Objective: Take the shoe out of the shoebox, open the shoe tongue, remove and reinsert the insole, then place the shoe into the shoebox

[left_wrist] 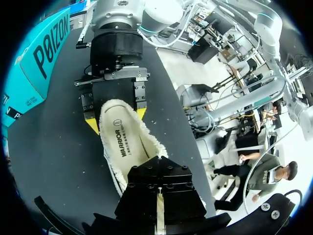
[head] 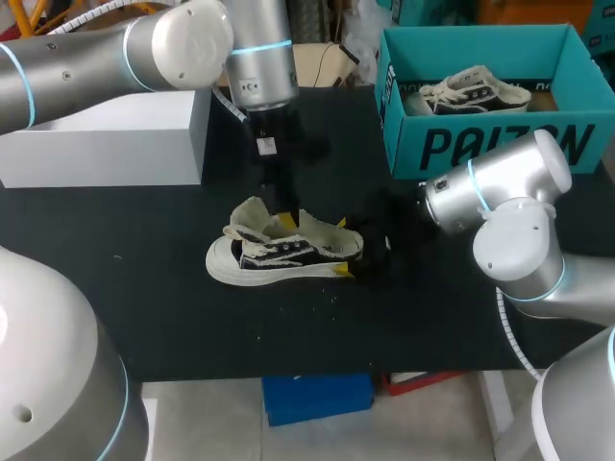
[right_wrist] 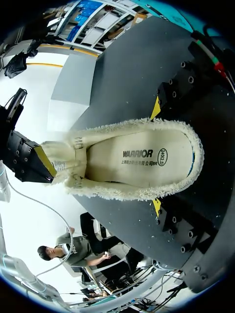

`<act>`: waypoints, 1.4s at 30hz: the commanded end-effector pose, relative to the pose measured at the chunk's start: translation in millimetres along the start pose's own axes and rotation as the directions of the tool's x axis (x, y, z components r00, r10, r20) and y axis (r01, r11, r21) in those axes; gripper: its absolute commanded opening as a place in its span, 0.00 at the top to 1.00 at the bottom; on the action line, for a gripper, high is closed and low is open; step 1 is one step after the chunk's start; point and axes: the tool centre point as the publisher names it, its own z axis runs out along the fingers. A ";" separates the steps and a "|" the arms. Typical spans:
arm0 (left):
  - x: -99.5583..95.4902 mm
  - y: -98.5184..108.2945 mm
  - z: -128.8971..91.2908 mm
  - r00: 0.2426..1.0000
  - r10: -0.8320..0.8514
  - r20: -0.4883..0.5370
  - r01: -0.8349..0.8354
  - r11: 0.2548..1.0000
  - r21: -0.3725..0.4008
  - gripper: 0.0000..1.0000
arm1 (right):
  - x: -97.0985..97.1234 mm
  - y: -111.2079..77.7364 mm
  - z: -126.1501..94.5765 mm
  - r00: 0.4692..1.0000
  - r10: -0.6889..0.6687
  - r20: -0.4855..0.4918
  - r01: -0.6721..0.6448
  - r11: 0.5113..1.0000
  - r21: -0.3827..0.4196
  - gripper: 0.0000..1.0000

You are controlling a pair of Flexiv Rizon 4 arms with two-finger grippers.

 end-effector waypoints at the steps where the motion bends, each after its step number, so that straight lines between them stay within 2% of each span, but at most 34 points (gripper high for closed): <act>1: -0.9 0.2 0.5 1.000 0.001 0.000 -0.001 1.000 -0.001 1.00 | -0.9 -3.9 4.6 1.000 0.002 0.001 -0.002 1.000 0.003 1.00; 3: -0.2 0.3 -4.2 0.998 -0.048 0.039 0.051 0.997 -0.061 1.00 | -0.9 -3.9 4.6 1.000 0.002 0.001 -0.002 1.000 0.003 1.00; 6: -0.3 0.9 -5.2 0.992 -0.096 0.081 0.105 0.988 -0.112 1.00 | -0.9 -3.9 4.6 1.000 0.002 0.001 -0.002 1.000 0.003 1.00; 8: -0.8 0.1 -2.6 0.993 -0.089 0.081 0.097 0.989 -0.108 1.00 | -0.9 -3.9 4.6 1.000 0.002 0.001 -0.002 1.000 0.003 1.00; 15: -1.2 0.0 14.0 0.979 -0.151 0.135 0.172 0.971 -0.167 1.00 | -0.9 -3.9 4.6 1.000 0.002 0.001 -0.002 1.000 0.003 1.00; 26: -8.1 6.4 29.3 0.982 -0.106 0.159 0.128 0.983 -0.134 1.00 | -0.9 -3.9 4.6 1.000 0.002 0.001 -0.002 1.000 0.003 1.00; 30: -8.2 6.7 30.8 0.973 -0.101 0.206 0.132 0.980 -0.145 1.00 | -0.9 -3.9 4.6 1.000 0.002 0.001 -0.002 1.000 0.003 1.00; 42: -8.6 8.7 55.3 0.977 -0.113 0.182 0.134 0.985 -0.107 1.00 | -0.9 -3.9 4.6 1.000 0.002 0.001 -0.002 1.000 0.003 1.00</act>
